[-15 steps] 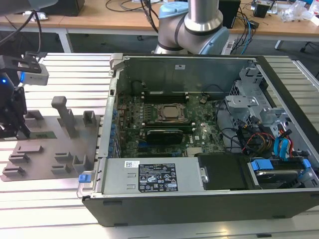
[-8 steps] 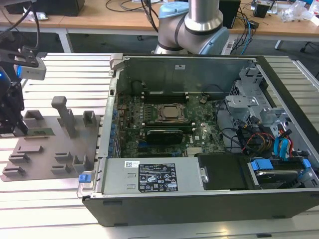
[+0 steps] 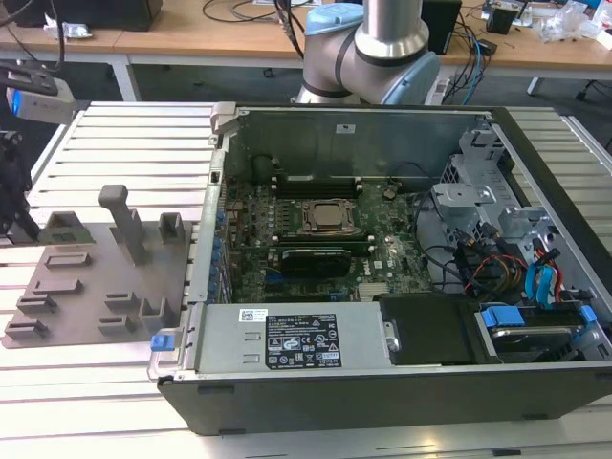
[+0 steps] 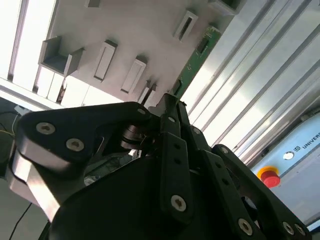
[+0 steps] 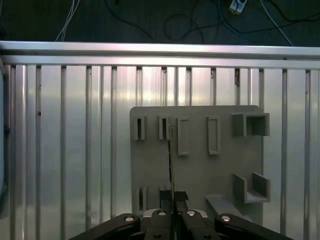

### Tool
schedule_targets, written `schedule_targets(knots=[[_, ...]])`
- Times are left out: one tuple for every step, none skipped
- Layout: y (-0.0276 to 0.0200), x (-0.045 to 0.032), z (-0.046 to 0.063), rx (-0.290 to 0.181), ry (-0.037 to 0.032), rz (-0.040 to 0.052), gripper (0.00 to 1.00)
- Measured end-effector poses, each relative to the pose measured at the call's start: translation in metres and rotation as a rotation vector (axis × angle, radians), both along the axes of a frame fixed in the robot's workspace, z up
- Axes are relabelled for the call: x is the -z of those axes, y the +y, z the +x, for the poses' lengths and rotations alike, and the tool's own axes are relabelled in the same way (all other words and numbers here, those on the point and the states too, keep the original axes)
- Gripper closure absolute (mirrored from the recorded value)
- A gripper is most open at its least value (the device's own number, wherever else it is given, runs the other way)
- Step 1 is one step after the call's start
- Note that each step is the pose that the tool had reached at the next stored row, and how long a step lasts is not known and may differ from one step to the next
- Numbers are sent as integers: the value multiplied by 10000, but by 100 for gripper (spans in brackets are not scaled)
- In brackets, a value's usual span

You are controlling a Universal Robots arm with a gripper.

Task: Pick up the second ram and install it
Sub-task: 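Pick up the second ram and move it above second insertion slot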

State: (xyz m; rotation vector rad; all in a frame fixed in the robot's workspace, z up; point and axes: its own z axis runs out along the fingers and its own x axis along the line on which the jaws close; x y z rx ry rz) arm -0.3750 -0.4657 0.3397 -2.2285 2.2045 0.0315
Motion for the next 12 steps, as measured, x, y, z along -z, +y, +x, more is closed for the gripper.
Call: schedule_targets(knots=[[0,-49,0,0,0,1,87],[0,-91,0,0,0,1,87],[0,-124,0,0,0,1,87],[0,-172,0,0,0,0,87],[0,-223,0,0,0,1,87],[0,-289,0,0,0,1,87],[0,-361,0,0,0,0,87],[0,-419,0,0,0,0,87],[0,-487,0,0,0,1,87],[0,-543,0,0,0,0,87],[0,-589,0,0,1,0,87],[0,-630,0,0,0,1,87]])
